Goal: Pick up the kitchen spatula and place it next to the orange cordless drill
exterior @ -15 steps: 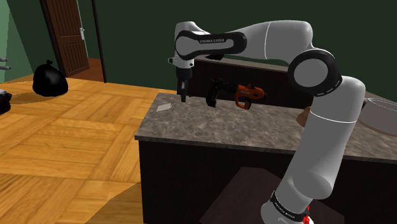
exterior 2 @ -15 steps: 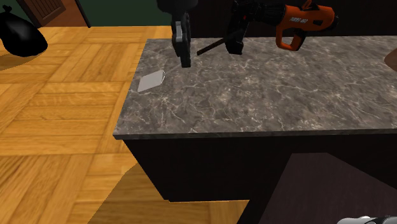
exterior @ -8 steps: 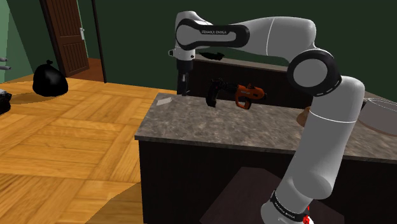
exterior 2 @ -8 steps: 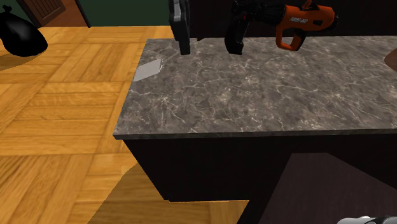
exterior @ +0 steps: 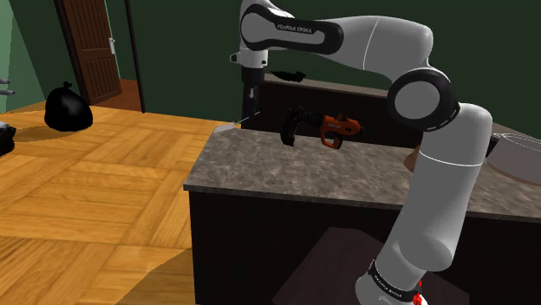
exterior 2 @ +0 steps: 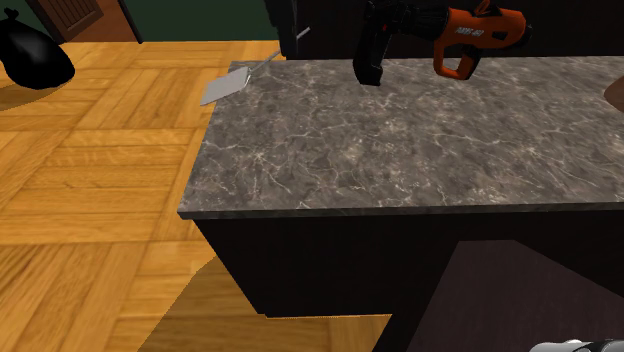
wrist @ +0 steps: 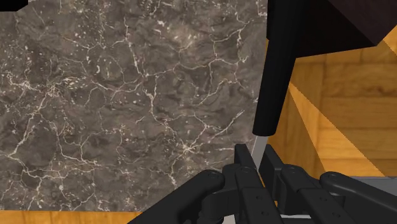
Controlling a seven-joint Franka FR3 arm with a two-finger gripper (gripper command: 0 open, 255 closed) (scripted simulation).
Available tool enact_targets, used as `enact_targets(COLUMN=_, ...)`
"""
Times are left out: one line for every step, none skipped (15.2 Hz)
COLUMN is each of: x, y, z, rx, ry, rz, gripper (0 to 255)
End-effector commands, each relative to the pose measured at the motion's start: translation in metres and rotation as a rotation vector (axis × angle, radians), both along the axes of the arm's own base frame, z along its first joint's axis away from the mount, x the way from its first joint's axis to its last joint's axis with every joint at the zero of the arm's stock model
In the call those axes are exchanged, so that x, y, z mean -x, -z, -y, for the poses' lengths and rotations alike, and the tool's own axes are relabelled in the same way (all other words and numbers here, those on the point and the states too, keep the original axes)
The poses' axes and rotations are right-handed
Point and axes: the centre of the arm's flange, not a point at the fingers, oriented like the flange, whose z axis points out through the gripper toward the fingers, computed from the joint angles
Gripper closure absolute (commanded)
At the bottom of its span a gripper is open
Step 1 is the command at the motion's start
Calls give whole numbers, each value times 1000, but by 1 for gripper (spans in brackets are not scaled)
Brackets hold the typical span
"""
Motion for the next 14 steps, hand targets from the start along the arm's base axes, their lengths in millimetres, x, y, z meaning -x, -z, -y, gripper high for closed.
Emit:
enact_targets(x=-1, y=-10, z=0, rx=0, ry=0, rz=0, gripper=255)
enact_targets(x=-1, y=-16, z=0, rx=0, ry=0, rz=0, gripper=255)
enact_targets(x=-1, y=-21, z=0, rx=0, ry=0, rz=0, gripper=255)
enact_targets(x=-1, y=-26, z=0, rx=0, ry=0, rz=0, gripper=255)
enact_targets(x=-1, y=-30, z=0, rx=0, ry=0, rz=0, gripper=255)
enact_targets(x=3, y=-30, z=12, rx=0, ry=0, rz=0, gripper=255)
enact_targets(x=7, y=-30, z=25, rx=0, ry=0, rz=0, gripper=255)
enact_targets(x=11, y=-30, z=38, rx=0, ry=0, rz=0, gripper=255)
enact_targets(x=15, y=-30, z=50, rx=0, ry=0, rz=0, gripper=255)
enact_targets(x=19, y=-30, z=63, rx=0, ry=0, rz=0, gripper=255)
enact_targets(x=23, y=-30, z=76, rx=0, ry=0, rz=0, gripper=255)
enact_targets(x=27, y=-30, z=88, rx=0, ry=0, rz=0, gripper=255)
enact_targets(x=31, y=-30, z=101, rx=0, ry=0, rz=0, gripper=255)
enact_targets(x=35, y=-30, z=113, rx=0, ry=0, rz=0, gripper=255)
